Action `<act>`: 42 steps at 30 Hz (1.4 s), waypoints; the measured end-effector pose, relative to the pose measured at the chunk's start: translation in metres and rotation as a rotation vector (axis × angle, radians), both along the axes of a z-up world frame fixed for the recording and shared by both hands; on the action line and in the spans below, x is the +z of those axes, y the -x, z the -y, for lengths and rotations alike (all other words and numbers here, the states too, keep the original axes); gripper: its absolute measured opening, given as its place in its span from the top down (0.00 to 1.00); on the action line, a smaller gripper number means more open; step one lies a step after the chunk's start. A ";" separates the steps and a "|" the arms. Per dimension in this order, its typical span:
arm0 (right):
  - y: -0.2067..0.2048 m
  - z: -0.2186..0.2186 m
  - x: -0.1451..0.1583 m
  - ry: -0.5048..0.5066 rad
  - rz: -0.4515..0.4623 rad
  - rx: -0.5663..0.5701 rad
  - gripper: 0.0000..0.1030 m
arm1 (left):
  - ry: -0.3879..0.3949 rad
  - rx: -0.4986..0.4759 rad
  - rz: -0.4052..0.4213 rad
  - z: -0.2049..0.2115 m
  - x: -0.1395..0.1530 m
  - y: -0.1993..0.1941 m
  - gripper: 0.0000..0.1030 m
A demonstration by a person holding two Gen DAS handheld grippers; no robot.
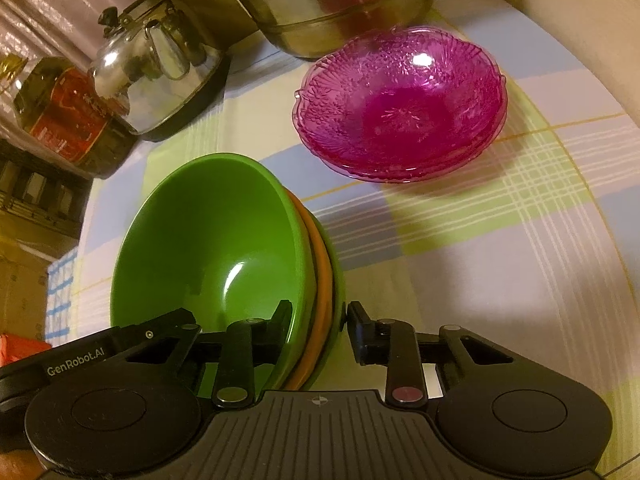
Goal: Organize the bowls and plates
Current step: 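Close both grippers on the rim of the three-bowl stack, then lift the bowl stack with both grippers toward the pink plate stack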
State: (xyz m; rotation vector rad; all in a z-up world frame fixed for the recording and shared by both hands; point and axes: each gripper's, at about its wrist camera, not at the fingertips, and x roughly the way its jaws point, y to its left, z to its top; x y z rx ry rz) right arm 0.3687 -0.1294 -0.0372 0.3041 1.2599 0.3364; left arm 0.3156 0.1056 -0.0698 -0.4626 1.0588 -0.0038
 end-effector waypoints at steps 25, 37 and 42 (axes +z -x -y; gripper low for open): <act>0.044 0.041 0.020 -0.003 -0.001 -0.047 0.74 | -0.059 -0.084 0.011 0.044 0.025 0.030 0.79; 0.053 0.080 0.044 0.002 0.032 -0.103 0.74 | -0.053 -0.138 0.031 0.084 0.042 0.033 0.79; 0.048 0.094 0.053 0.007 0.050 -0.119 0.74 | -0.049 -0.156 0.039 0.099 0.050 0.026 0.79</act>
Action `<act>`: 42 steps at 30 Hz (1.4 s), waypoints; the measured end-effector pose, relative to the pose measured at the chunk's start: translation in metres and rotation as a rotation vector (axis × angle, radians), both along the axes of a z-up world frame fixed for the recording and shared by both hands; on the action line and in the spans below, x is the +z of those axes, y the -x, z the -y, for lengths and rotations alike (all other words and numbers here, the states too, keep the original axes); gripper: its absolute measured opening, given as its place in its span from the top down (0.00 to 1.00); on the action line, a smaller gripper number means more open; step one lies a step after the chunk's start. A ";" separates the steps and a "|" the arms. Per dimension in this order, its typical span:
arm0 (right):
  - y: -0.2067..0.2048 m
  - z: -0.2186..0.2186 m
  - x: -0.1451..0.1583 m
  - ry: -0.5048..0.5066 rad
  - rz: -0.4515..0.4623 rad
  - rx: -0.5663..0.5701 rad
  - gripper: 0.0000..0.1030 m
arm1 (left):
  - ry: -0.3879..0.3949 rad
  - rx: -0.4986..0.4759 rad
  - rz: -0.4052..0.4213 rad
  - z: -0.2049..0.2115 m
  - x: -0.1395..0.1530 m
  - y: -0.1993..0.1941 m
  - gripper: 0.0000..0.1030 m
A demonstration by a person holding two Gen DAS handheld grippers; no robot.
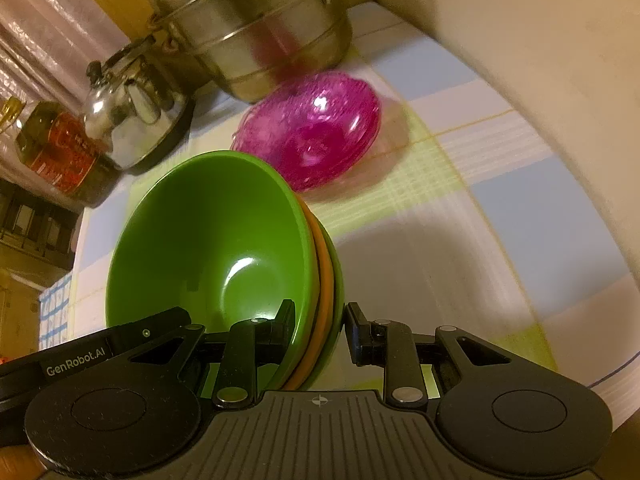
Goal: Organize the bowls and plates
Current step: 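Lift the bowl stack with both grippers toward the pink plate stack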
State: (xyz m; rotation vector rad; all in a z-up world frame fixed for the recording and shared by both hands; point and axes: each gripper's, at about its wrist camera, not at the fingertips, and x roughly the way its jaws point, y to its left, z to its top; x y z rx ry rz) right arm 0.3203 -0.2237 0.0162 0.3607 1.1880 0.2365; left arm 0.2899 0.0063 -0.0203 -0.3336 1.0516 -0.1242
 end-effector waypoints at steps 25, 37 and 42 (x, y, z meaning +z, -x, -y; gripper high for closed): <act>-0.078 0.043 0.035 -0.005 0.053 -0.042 0.74 | 0.000 -0.036 0.047 0.049 0.041 -0.092 0.79; -0.123 0.035 0.029 -0.007 0.049 -0.026 0.74 | -0.006 -0.028 0.055 0.045 0.041 -0.137 0.79; -0.140 0.028 0.024 -0.001 0.052 -0.014 0.74 | -0.008 -0.022 0.051 0.040 0.037 -0.154 0.79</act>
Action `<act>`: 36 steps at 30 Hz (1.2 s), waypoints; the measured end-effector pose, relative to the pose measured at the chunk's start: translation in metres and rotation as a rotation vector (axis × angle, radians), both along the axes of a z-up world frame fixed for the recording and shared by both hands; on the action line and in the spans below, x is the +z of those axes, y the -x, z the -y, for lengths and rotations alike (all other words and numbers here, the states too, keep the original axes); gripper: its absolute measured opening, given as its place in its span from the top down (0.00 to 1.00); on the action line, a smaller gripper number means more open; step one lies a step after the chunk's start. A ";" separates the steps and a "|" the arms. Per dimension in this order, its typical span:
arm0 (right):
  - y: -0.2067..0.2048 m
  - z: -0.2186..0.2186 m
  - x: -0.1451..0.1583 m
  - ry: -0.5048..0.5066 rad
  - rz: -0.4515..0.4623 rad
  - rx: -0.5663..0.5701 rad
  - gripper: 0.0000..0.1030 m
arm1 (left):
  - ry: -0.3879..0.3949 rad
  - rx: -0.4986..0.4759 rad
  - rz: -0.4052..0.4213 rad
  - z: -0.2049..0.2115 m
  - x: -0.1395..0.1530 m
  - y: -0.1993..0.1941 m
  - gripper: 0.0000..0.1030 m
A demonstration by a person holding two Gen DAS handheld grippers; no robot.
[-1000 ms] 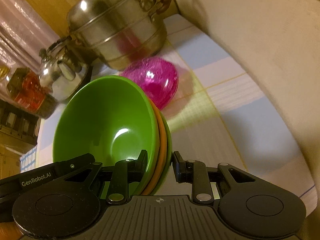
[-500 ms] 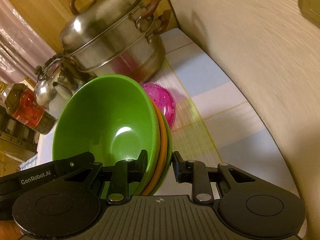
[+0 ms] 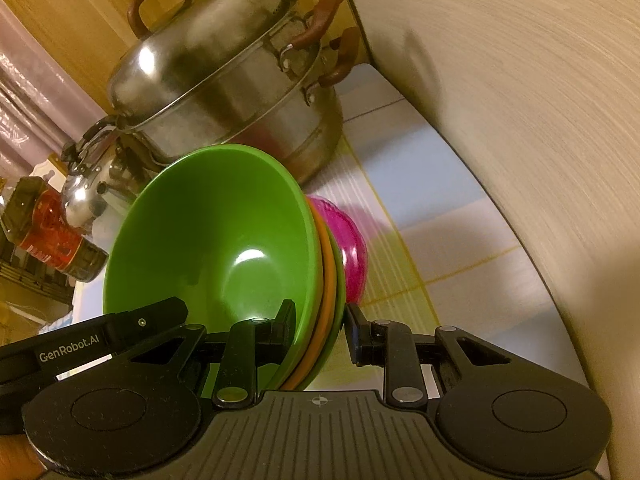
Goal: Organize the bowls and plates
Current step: 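Lift the bowl stack with both grippers toward the pink plate stack, then lower the bowl stack onto the pink plates with both grippers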
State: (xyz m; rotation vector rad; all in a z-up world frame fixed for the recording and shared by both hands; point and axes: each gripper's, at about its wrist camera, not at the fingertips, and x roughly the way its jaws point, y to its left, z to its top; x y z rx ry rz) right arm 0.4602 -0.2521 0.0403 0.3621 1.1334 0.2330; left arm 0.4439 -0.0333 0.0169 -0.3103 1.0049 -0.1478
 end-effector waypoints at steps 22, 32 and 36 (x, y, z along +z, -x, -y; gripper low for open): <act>-0.053 -0.021 -0.042 -0.001 -0.036 0.033 0.75 | -0.025 0.021 -0.038 -0.016 -0.036 -0.044 0.79; -0.064 -0.025 -0.060 -0.007 -0.058 0.035 0.75 | -0.036 0.030 -0.053 -0.020 -0.053 -0.057 0.79; -0.065 -0.025 -0.067 -0.010 -0.062 0.034 0.75 | -0.039 0.030 -0.054 -0.021 -0.058 -0.058 0.79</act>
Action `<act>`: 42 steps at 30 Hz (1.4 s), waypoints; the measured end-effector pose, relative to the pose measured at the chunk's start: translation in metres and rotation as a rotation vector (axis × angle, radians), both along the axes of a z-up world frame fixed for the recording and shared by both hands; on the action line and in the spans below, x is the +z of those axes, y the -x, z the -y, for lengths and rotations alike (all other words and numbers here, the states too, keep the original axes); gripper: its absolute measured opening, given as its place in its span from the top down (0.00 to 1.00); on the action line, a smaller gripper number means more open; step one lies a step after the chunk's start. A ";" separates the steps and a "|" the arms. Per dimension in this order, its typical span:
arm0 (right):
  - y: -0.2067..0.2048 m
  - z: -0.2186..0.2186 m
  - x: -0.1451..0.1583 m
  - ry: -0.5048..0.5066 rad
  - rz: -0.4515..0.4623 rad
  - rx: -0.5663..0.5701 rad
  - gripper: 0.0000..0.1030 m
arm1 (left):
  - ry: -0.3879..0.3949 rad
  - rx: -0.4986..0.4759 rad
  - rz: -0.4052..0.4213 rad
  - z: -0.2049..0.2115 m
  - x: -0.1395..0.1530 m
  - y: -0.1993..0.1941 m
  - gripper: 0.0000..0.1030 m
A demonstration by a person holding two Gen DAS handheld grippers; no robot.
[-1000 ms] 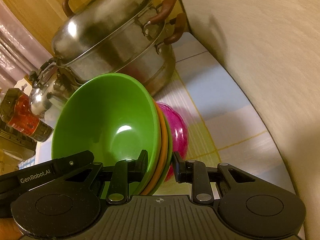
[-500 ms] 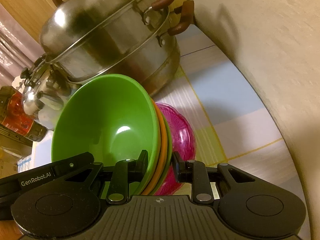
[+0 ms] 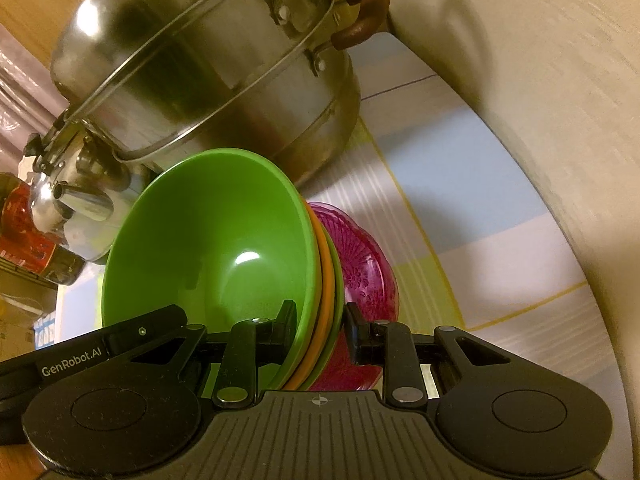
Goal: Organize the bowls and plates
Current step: 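Lower the bowl stack onto the pink plates with both grippers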
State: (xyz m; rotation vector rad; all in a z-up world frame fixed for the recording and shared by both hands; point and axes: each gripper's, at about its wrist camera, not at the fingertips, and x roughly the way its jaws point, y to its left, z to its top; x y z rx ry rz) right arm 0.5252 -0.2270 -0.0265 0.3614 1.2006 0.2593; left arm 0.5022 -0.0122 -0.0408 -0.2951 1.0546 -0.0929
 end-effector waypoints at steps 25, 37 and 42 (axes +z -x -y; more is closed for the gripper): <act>0.002 0.006 -0.013 -0.023 0.009 -0.031 0.74 | 0.041 0.016 0.019 -0.003 -0.011 -0.003 0.78; 0.006 0.007 -0.011 -0.048 0.028 -0.039 0.44 | 0.044 0.026 0.045 -0.002 -0.006 0.004 0.46; 0.014 0.008 0.000 -0.047 0.058 -0.041 0.42 | 0.023 0.039 0.083 -0.004 0.006 0.014 0.34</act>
